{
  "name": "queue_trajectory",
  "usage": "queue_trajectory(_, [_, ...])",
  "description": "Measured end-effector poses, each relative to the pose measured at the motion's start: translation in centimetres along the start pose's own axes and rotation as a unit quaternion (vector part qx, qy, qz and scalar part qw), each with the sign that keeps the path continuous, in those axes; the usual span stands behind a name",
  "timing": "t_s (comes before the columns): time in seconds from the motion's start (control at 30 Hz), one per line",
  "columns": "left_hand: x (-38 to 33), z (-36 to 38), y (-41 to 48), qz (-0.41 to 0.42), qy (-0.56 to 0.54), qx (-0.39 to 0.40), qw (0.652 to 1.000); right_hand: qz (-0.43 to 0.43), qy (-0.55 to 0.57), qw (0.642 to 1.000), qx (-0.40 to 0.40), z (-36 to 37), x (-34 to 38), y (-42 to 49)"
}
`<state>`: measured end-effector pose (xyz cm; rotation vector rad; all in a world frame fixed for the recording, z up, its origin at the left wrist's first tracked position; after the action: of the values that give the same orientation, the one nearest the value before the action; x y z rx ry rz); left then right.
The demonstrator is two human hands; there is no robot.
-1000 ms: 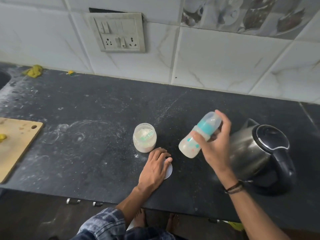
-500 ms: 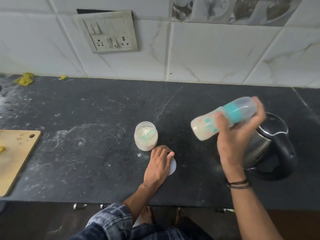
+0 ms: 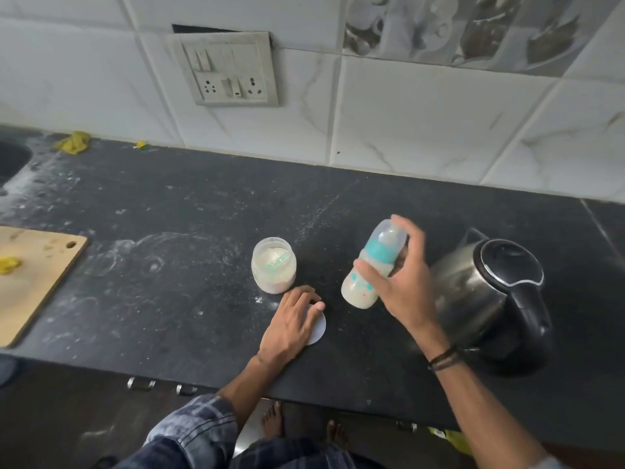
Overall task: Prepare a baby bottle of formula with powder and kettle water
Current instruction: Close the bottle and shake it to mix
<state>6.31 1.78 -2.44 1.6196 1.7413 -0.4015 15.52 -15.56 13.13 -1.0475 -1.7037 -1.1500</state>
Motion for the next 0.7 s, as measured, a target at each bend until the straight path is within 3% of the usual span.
queue_trajectory(0.1, [-0.1,-0.2,0.2,-0.015,-0.003,-0.002,1.0,-0.032,0.132,0.984,-0.118,-3.1,1.3,0.0])
queue_trajectory(0.17, [0.4,-0.2,0.1,-0.023,-0.002,-0.008,1.0,-0.038,0.162,0.971,-0.173,-3.9,1.2,0.0])
queue_trajectory(0.3, [0.8,0.0,0.0,-0.041,-0.014,-0.004,0.999,0.004,0.061,0.998,-0.024,-0.4,-0.8,-0.4])
queue_trajectory(0.43, [1.1,-0.1,0.1,-0.053,-0.006,-0.013,0.998,0.019,0.196,0.967,-0.161,-3.6,-1.5,-0.6])
queue_trajectory(0.6, [1.5,0.3,-0.1,-0.056,-0.01,-0.011,0.998,0.107,0.159,0.98,-0.056,-0.7,-4.2,-1.7])
queue_trajectory(0.7, [1.7,0.6,0.0,-0.066,-0.011,-0.007,0.998,0.075,0.139,0.986,-0.053,-1.3,-3.2,-2.0])
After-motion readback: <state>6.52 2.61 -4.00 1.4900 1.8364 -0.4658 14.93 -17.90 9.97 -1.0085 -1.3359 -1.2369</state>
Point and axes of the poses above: each hand's wrist, its own y-axis towards the middle knuckle, its own z-axis out of the palm, x = y × z, the point moved 10 cm from there along y, towards the middle knuckle, and after that the axes turned 3 degrees about y, right-handed, at the moved point
